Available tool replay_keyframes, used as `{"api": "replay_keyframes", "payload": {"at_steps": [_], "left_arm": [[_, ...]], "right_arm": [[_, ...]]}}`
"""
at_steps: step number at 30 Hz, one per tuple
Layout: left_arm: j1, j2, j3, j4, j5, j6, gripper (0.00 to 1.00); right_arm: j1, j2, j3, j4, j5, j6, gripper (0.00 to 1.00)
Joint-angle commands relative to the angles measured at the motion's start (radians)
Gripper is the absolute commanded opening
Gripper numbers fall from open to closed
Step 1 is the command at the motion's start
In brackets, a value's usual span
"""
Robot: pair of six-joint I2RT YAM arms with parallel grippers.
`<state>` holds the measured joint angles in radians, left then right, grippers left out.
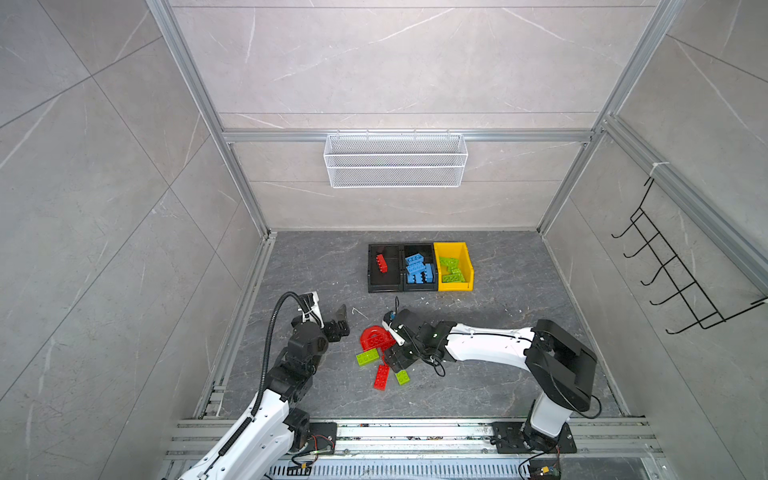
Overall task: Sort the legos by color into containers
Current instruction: 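Move the right gripper down to a red brick beside the lime-green brick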
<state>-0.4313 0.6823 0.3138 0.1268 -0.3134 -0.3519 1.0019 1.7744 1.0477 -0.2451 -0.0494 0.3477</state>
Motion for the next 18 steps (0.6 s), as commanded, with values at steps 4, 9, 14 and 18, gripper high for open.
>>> {"api": "replay_keyframes", "payload": {"at_steps": [4, 9, 14, 18], "left_arm": [[0.005, 0.025, 0.017, 0.020, -0.005, 0.001, 0.99], [0.005, 0.023, 0.014, 0.027, -0.008, 0.003, 0.99], [0.005, 0.020, 0.019, 0.020, 0.005, 0.006, 0.99], [0.005, 0.019, 0.017, 0.024, 0.008, 0.005, 0.99]], "right_arm": [[0.003, 0.045, 0.045, 0.011, 0.046, -0.004, 0.81], [0.003, 0.088, 0.070, -0.032, 0.087, -0.002, 0.81], [-0.008, 0.061, 0.043, -0.101, 0.182, -0.020, 0.82], [-0.079, -0.004, -0.028, -0.081, 0.139, -0.029, 0.82]]}}
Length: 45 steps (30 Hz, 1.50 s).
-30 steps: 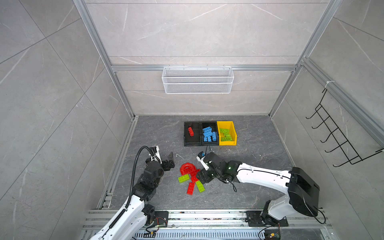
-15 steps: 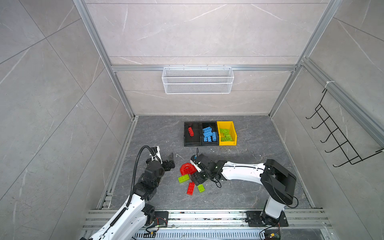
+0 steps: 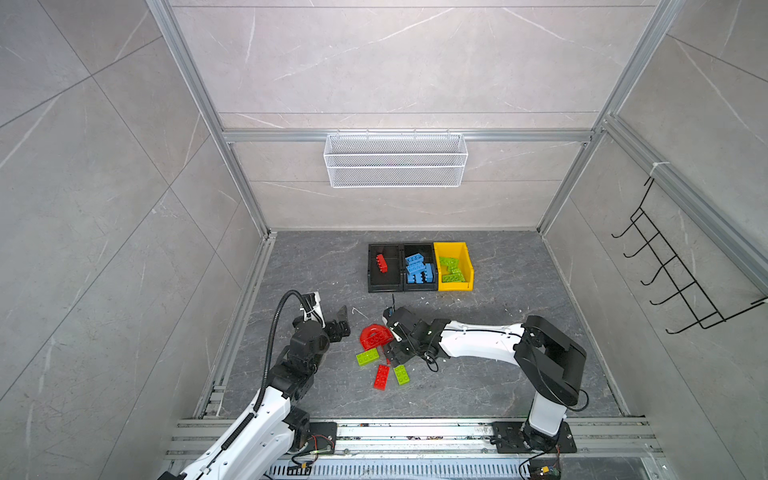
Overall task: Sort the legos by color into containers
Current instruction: 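Move the right gripper down to a red brick beside the lime-green brick, then close the right gripper on the red brick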
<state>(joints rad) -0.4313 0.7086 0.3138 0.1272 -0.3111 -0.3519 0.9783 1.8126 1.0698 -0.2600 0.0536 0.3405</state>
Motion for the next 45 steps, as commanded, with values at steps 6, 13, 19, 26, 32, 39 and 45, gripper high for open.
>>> {"api": "replay_keyframes", "payload": {"at_steps": [6, 13, 19, 26, 32, 39, 45], "left_arm": [[0.005, 0.001, 0.015, 0.026, -0.015, 0.011, 0.99], [0.005, 0.004, 0.015, 0.029, -0.001, 0.005, 0.99], [0.006, 0.022, 0.016, 0.042, 0.010, -0.001, 0.99], [0.005, 0.036, 0.018, 0.047, 0.030, -0.015, 0.99], [0.006, 0.028, 0.017, 0.044, 0.025, -0.012, 0.99], [0.006, 0.026, 0.003, 0.076, 0.049, -0.001, 0.99], [0.006, 0.042, 0.009, 0.073, 0.037, 0.000, 0.99]], "right_arm": [[-0.126, -0.140, -0.087, -0.097, 0.033, -0.032, 0.83], [-0.120, -0.183, -0.075, -0.124, -0.094, -0.031, 0.86], [-0.112, -0.159, -0.044, -0.224, -0.093, -0.195, 0.82], [-0.112, -0.068, 0.012, -0.274, -0.061, -0.233, 0.79], [-0.113, 0.014, 0.037, -0.235, -0.063, -0.223, 0.71], [-0.114, 0.031, 0.013, -0.186, -0.054, -0.176, 0.54], [-0.120, -0.021, -0.048, -0.141, -0.065, -0.142, 0.39]]}}
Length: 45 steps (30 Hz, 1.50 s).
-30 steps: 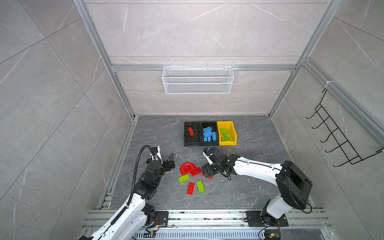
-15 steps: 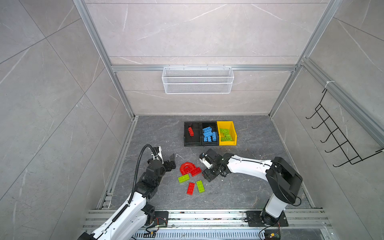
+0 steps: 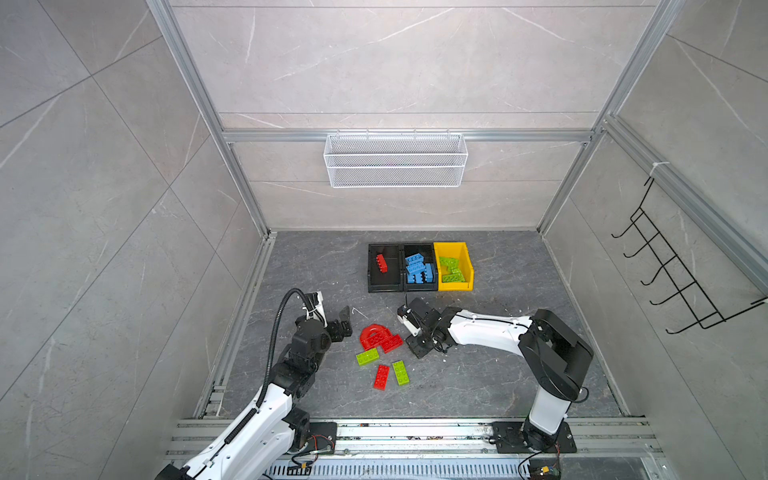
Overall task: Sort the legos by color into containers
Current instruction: 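Close the right gripper on the red brick, then lift the red brick and carry it over the black bin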
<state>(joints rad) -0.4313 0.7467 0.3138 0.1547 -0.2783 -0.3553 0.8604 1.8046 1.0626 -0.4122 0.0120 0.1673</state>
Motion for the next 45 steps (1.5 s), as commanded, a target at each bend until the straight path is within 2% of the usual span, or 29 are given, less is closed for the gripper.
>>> {"api": "replay_keyframes", "payload": {"at_steps": [1, 10, 17, 22, 26, 33, 45], "left_arm": [[0.006, 0.004, 0.009, 0.046, 0.005, 0.003, 0.99], [0.006, 0.005, 0.011, 0.041, 0.004, 0.009, 0.99], [0.006, -0.016, 0.003, 0.041, -0.014, 0.014, 0.99], [0.006, -0.042, 0.009, 0.023, -0.001, 0.011, 0.99], [0.007, -0.047, 0.005, 0.023, -0.013, 0.021, 0.99], [0.006, -0.017, 0.001, 0.047, -0.010, 0.042, 0.99], [0.006, 0.065, 0.029, 0.048, 0.012, 0.053, 0.99]], "right_arm": [[-0.006, -0.022, -0.049, 0.021, -0.033, 0.038, 0.37], [-0.043, -0.114, -0.071, 0.131, -0.148, 0.079, 0.24], [-0.105, -0.118, 0.031, 0.176, -0.260, 0.066, 0.21], [-0.134, -0.014, 0.196, 0.192, -0.294, 0.065, 0.21], [-0.163, 0.071, 0.345, 0.157, -0.272, 0.032, 0.21], [-0.223, 0.206, 0.505, 0.195, -0.277, 0.072, 0.22], [-0.245, 0.479, 0.924, 0.020, -0.252, 0.095, 0.27]]}}
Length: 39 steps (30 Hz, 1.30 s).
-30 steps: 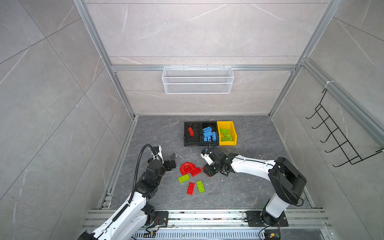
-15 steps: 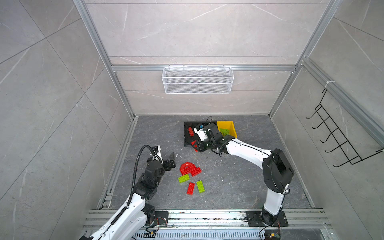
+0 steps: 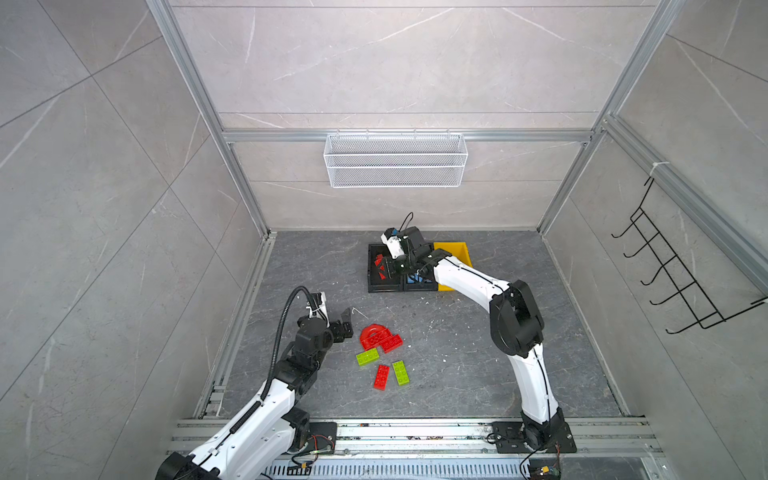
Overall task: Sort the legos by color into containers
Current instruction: 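Lift the red brick and carry it over the black bin, then open the right gripper to drop the red brick into the black bin, then move the right gripper down to the red brick below the red arch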
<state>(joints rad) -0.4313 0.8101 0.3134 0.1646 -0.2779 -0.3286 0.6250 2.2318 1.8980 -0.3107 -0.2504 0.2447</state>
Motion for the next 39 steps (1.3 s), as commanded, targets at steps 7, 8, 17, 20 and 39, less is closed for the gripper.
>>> {"api": "replay_keyframes", "payload": {"at_steps": [7, 8, 17, 20, 39], "left_arm": [[0.006, 0.020, 0.012, 0.068, -0.012, 0.031, 0.99], [0.006, 0.028, 0.012, 0.070, -0.012, 0.031, 0.99], [0.006, 0.086, 0.026, 0.087, 0.013, 0.027, 0.99], [0.006, 0.085, 0.028, 0.082, 0.010, 0.027, 0.99], [0.009, 0.040, 0.012, 0.079, -0.005, 0.023, 0.99]], "right_arm": [[-0.029, 0.071, 0.141, -0.043, 0.026, 0.065, 0.33], [-0.033, 0.083, 0.166, -0.052, 0.033, 0.066, 0.33], [-0.047, 0.116, 0.295, -0.143, 0.059, 0.045, 0.72], [-0.046, 0.047, 0.218, -0.135, 0.032, 0.030, 0.75], [0.196, -0.570, -0.836, 0.158, 0.251, 0.103, 0.87]]}}
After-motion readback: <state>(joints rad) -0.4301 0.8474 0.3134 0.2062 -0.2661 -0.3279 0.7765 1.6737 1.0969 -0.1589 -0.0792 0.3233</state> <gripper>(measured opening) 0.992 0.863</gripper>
